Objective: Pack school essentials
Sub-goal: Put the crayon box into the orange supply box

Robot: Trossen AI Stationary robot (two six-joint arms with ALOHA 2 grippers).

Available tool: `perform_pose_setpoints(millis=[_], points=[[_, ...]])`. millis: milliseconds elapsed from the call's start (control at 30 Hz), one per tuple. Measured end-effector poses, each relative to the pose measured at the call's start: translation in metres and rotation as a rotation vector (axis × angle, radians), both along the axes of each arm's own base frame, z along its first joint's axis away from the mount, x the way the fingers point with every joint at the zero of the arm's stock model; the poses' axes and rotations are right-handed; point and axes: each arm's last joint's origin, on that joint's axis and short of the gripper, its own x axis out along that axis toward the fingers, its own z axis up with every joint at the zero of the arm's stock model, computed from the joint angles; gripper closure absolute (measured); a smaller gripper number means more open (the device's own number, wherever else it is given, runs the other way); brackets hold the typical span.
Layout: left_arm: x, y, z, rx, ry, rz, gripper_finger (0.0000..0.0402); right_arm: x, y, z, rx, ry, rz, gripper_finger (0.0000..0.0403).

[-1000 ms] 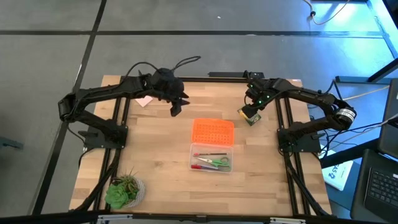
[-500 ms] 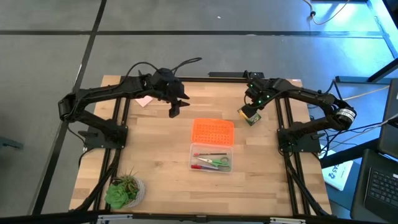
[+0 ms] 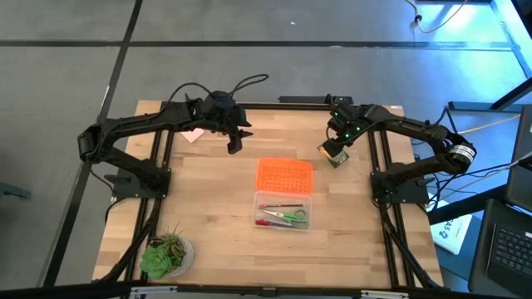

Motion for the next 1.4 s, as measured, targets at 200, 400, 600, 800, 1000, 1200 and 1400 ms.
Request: perform_pose_setpoints(millis=[200, 400, 600, 800, 1000, 1200, 1400], points=[[0.0, 0.0, 0.0, -0.001, 0.0, 0.001, 0.026, 0.001, -0.001, 0.0, -0.01, -0.011, 0.004, 0.0225], [0.0, 0.0, 0.0, -0.001, 0.0, 0.001, 0.026, 0.0, -0.001, 0.0, -0.044, 0.008, 0.049, 0.0222], [0.0, 0.0, 0.0, -0.001, 0.0, 0.001, 0.026, 0.0, -0.001, 0.0, -0.045, 0.012, 0.051, 0.0164], [0.0, 0.0, 0.0, -0.001, 0.0, 0.0, 0.026, -0.001, 0.0, 0.0, -0.033, 0.021, 0.038, 0.0051], [0.0, 0.0, 0.0, -0.001, -0.001, 0.0, 0.026, -0.003, 0.002, -0.001, 0.004, 0.048, -0.023, 0.0012], [0.0, 0.0, 0.0, -0.001, -0.001, 0.0, 0.026, 0.001, 0.003, -0.008, -0.04, 0.135, 0.031, 0.001], [0.0, 0.0, 0.0, -0.001, -0.001, 0.0, 0.026, 0.006, -0.002, -0.024, -0.04, 0.22, 0.049, 0.0008]])
